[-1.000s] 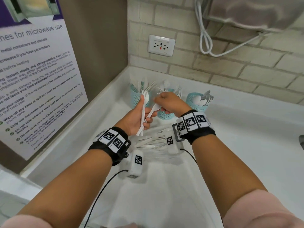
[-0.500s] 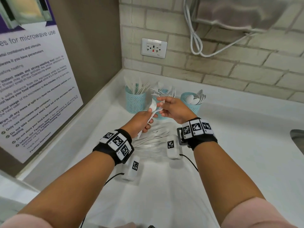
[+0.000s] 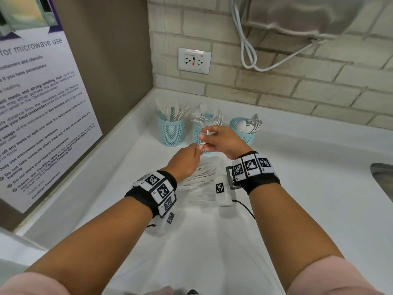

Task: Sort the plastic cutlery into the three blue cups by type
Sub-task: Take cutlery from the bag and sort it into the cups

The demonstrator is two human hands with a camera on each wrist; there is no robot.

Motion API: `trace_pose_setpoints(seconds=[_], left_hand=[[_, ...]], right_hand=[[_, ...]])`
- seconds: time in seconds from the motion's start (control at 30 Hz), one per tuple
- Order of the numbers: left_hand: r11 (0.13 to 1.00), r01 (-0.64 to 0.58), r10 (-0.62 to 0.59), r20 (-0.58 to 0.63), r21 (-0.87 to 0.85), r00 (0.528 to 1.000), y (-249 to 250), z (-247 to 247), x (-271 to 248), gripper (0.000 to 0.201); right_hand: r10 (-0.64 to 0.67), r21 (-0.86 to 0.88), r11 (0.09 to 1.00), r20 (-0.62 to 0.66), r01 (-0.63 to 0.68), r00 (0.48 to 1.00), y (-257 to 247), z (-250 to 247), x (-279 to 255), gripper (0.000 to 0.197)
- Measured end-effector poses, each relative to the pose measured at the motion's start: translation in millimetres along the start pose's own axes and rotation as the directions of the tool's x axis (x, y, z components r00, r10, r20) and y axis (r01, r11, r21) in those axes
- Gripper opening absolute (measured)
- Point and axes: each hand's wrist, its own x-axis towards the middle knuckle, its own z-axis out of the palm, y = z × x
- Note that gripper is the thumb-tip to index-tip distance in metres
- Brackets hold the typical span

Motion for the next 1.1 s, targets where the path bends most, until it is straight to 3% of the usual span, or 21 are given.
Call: trace_pose_setpoints(seconds=[0.1,0.2,0.27,0.33,0.43,0.5,0.57,0.67,0.77,0.9,1.0,1.1], left_hand=[[0.998,-0.015,0.016,0.020,-0.059,1.000,-1,-2,0,0.047],[0.990,0.003,0.000,0.019,-0.143,1.000,-1,-7,0,0.044],[0.987,0.033,-0.027,0.041,-0.156,0.999,-3,-9,3,0.043],[0.991,0.069,-0.056,0.112,-0.112,0.992,-5,-8,5,0.038],[0.993,0.046,-0.073,0.263,0.107,0.962,-8,-6,5,0.020],[0.977,-0.001,-0.068,0.316,0.213,0.946,-9,-4,4,0.018],[0.971,-0.018,-0.062,0.320,0.240,0.945,-11,-4,3,0.021],[0.963,-0.041,-0.053,0.335,0.265,0.941,-13,-6,3,0.025],[0.965,-0.032,-0.065,0.352,0.261,0.934,-16,-7,2,0.034],[0.958,-0.033,-0.070,0.344,0.284,0.937,-20,-7,3,0.040],[0.949,-0.035,-0.076,0.335,0.314,0.939,-21,-7,3,0.042],[0.935,-0.030,-0.090,0.319,0.353,0.943,-20,-6,2,0.045]], right_hand=[[-0.004,-0.140,0.990,-0.110,-0.011,0.994,-3,-9,5,0.027],[-0.165,-0.311,0.948,-0.293,0.070,0.942,-18,-31,13,0.021],[-0.310,-0.364,0.919,-0.422,0.154,0.852,-35,-45,17,0.023],[-0.447,-0.390,0.883,-0.534,0.261,0.718,-54,-55,21,0.026],[-0.598,-0.470,0.801,-0.609,0.369,0.521,-75,-60,25,0.030],[-0.661,-0.531,0.750,-0.598,0.393,0.453,-77,-57,30,0.029],[-0.710,-0.583,0.704,-0.553,0.406,0.436,-71,-53,38,0.027],[-0.762,-0.672,0.629,-0.435,0.390,0.480,-53,-44,49,0.026],[-0.742,-0.745,0.578,-0.308,0.334,0.596,-31,-36,61,0.025],[-0.563,-0.845,0.511,-0.194,0.154,0.804,-13,-30,70,0.026],[-0.459,-0.929,0.366,-0.135,0.048,0.878,-14,-23,67,0.028],[-0.321,-0.946,0.325,-0.111,-0.001,0.941,-25,-20,66,0.034]])
